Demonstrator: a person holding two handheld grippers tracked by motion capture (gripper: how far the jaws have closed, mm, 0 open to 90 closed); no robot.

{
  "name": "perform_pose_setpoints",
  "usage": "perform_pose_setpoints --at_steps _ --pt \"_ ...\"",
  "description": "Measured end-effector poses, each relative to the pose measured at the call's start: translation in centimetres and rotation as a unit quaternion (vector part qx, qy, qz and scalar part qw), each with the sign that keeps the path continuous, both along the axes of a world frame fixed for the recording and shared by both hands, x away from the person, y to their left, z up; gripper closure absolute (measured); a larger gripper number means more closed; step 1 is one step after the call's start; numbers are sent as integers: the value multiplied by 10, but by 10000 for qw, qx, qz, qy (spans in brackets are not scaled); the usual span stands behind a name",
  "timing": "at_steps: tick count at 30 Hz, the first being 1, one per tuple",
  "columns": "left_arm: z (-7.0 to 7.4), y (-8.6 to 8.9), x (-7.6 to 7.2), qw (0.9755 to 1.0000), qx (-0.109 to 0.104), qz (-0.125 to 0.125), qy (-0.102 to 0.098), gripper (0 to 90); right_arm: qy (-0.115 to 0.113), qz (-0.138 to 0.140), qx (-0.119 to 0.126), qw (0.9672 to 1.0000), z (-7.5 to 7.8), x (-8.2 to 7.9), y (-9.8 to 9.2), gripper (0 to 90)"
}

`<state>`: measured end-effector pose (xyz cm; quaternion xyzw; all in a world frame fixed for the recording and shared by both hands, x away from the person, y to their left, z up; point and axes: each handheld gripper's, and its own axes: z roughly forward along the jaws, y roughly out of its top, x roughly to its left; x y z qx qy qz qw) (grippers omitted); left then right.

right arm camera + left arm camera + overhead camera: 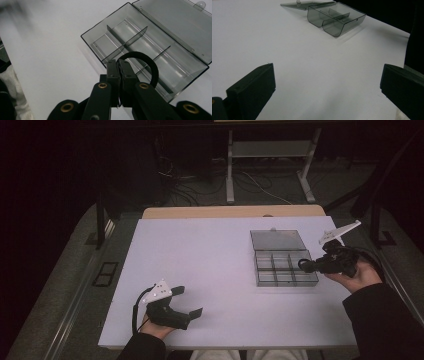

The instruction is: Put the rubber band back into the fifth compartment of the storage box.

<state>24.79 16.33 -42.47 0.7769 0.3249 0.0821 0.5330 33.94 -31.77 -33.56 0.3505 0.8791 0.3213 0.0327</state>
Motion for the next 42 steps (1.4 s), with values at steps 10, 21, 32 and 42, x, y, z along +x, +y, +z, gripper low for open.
perform_pose_setpoints --at_steps 10,21,32,42 --pt "0 0 0 10000 1 -13 -5 0 40 -52 -23 10000 1 16 5 874" --pt "0 0 0 10000 -19 -4 -5 0 38 -118 27 9999 -9 33 11 874" --pt "1 1 0 10000 -4 -19 -25 0 48 -75 49 9999 -20 44 21 872" --pt "1 1 0 10000 -8 -25 -26 0 53 -50 32 10000 -31 52 27 872"
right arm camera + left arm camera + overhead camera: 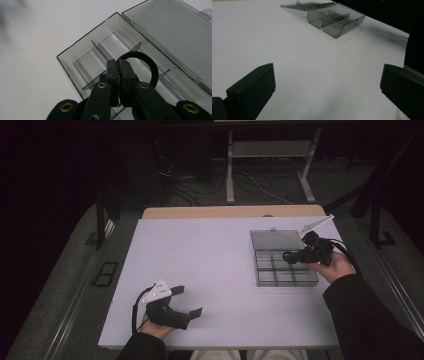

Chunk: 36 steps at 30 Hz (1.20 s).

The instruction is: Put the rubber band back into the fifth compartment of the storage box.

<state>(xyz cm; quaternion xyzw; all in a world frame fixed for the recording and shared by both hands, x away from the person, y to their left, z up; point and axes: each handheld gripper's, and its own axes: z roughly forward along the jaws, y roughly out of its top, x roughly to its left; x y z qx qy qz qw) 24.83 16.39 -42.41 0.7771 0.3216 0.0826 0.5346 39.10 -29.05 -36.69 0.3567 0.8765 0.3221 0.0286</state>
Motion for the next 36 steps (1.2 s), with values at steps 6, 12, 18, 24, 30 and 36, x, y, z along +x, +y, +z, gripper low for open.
perform_pose_setpoints --at_steps 6,12,18,24,30,36 --pt "0 0 0 10000 3 -2 3 0 59 22 -5 10000 -9 6 4 872" --pt "0 0 0 10000 -5 2 4 0 90 23 58 9999 -17 10 7 872" --pt "0 0 0 10000 -22 9 -3 0 161 -50 72 9998 -28 15 9 872" --pt "0 0 0 10000 -13 9 1 0 215 -105 110 9997 -36 20 7 870" --pt "0 0 0 10000 -7 7 0 0 290 -205 100 9993 -47 28 4 870" --pt "0 0 0 10000 3 -3 0 0 388 -249 185 9988 -54 34 3 867"
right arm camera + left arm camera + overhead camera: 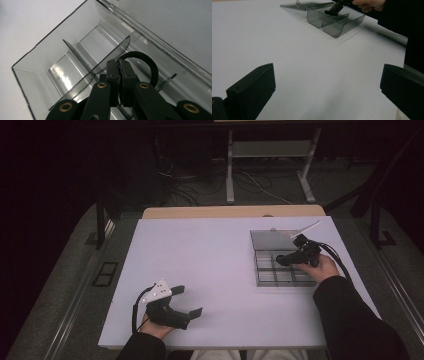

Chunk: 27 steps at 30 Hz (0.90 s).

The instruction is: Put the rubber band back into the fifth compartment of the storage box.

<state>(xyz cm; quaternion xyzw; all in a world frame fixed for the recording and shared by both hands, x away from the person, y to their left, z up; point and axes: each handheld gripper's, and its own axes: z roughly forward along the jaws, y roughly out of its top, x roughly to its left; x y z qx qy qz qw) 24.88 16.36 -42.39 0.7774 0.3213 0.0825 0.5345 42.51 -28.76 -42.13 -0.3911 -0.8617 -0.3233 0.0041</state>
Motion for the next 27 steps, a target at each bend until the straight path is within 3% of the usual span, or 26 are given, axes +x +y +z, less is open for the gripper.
perform_pose_setpoints --at_steps 5,15,27 --pt "0 0 0 10000 -4 2 6 0 52 -5 -23 10000 -3 1 2 855" --pt "0 0 0 10000 -3 7 16 0 -59 -16 26 10000 5 -3 1 769" --pt "0 -1 -1 10000 -23 7 24 0 -309 -276 57 9991 26 -21 -3 558"
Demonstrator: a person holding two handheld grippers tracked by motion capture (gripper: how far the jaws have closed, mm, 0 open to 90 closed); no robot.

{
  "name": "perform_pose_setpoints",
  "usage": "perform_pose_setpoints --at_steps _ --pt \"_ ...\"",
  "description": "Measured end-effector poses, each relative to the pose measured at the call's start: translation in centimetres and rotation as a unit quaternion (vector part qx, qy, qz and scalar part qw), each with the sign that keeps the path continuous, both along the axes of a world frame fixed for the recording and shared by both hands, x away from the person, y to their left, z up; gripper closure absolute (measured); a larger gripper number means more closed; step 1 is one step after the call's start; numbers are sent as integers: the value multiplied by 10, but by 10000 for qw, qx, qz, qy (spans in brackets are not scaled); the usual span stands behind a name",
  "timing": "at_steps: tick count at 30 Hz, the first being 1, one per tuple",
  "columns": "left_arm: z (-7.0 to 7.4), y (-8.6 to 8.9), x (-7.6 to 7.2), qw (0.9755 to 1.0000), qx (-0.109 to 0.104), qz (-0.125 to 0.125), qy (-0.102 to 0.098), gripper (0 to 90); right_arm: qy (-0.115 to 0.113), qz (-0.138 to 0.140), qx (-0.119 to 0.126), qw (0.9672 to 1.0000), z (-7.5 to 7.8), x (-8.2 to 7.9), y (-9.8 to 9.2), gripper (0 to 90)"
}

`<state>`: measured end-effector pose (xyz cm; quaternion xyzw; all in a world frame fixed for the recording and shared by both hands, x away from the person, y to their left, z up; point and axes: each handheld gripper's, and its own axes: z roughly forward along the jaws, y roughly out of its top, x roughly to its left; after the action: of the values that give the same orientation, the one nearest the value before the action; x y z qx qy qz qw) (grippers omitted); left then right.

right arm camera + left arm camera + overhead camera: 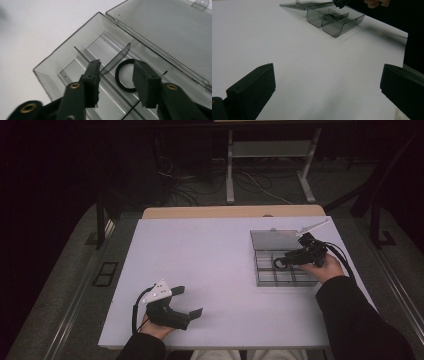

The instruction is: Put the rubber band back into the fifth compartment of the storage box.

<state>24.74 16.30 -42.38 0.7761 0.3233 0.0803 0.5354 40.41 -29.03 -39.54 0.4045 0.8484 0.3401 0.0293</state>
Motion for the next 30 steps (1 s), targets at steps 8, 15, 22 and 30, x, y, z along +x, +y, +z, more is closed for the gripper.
perform_pose_setpoints --at_steps 8,15,22,30 --pt "1 0 0 10000 11 -33 -17 0 -145 -62 185 9997 16 -19 -2 292" --pt "1 -1 -1 10000 -29 -42 -24 0 -150 -227 448 9986 22 -41 -6 3" --pt "1 0 -1 10000 -47 -15 -26 0 -323 -269 721 9965 27 -66 -8 4" --pt "2 0 -1 10000 -49 -12 -31 0 -443 -208 776 9958 24 -92 -8 4"
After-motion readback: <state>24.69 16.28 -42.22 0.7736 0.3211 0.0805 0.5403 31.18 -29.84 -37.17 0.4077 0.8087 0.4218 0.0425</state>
